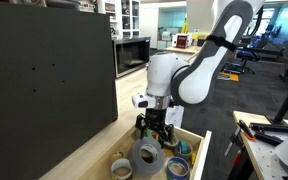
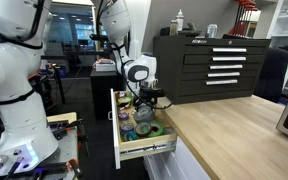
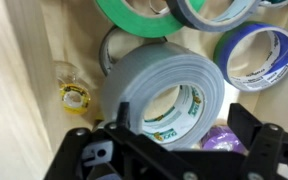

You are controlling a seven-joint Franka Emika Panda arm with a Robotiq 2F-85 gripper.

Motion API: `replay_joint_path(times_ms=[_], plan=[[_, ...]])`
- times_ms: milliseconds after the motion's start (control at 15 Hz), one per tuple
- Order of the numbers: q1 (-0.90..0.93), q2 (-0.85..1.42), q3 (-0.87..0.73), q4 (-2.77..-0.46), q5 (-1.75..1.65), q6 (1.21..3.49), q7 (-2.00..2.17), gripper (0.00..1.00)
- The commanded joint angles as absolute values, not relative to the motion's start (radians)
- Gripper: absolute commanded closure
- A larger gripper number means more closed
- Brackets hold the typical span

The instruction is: Pick up the gray masking tape and put it in the open drawer

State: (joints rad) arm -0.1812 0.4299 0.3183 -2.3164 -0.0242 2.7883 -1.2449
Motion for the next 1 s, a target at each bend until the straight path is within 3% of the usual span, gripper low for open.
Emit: replay_joint_path(times_ms=[0,400,933], plan=[[-0.258,0.265,0.397,-2.381,0.127,2.696,-1.321,0.00],[-0.199,0.039,0.316,-2.407,0.397,2.557,-1.454,0.00],[-0.067,-0.156,0.079,-2.420,0.422,2.477,-1.434,0.00]])
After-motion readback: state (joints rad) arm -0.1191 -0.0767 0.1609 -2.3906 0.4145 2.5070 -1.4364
